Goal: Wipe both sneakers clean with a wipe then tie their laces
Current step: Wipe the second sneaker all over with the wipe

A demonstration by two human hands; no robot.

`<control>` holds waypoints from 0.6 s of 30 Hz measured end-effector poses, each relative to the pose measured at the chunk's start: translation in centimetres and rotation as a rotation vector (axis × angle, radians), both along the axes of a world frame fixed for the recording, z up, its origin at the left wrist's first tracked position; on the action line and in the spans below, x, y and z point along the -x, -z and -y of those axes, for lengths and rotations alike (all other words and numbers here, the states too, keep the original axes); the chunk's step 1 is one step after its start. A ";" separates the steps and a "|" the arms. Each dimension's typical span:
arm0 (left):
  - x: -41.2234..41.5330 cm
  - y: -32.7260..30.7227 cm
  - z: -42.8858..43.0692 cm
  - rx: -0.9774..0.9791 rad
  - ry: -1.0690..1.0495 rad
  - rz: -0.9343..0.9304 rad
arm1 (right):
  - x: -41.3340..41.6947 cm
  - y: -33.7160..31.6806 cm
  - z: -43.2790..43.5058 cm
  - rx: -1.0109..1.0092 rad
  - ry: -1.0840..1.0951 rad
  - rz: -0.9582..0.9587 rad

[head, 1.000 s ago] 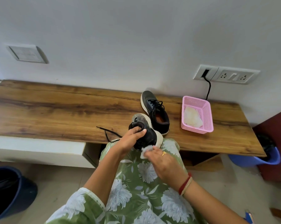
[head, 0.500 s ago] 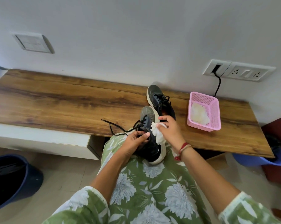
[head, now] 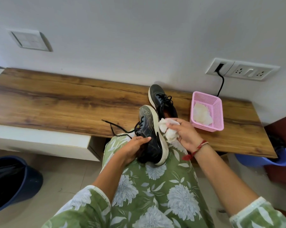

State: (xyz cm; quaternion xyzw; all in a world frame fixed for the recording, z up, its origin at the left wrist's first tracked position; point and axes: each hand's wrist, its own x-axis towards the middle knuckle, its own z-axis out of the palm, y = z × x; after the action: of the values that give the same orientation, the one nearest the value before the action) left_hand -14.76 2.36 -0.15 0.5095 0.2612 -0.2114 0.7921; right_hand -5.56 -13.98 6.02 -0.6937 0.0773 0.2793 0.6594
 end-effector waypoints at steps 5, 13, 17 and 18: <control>0.5 0.0 -0.2 0.126 -0.058 0.110 | 2.1 1.4 -1.2 0.634 -0.400 0.680; 0.8 0.7 -0.2 0.226 -0.166 0.150 | 7.3 3.8 -1.9 0.687 -0.357 0.913; 0.7 0.5 -0.3 0.208 -0.196 0.143 | 9.8 3.7 -0.9 0.666 -0.460 1.126; 0.7 0.4 -0.3 0.201 -0.196 0.140 | 10.2 3.9 -0.5 0.666 -0.518 1.181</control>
State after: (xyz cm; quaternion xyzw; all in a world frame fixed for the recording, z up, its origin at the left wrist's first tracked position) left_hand -15.49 2.63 -0.54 0.4131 0.2312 -0.1220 0.8723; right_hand -15.81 -13.49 2.08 -0.8889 -0.3774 -0.0329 0.2576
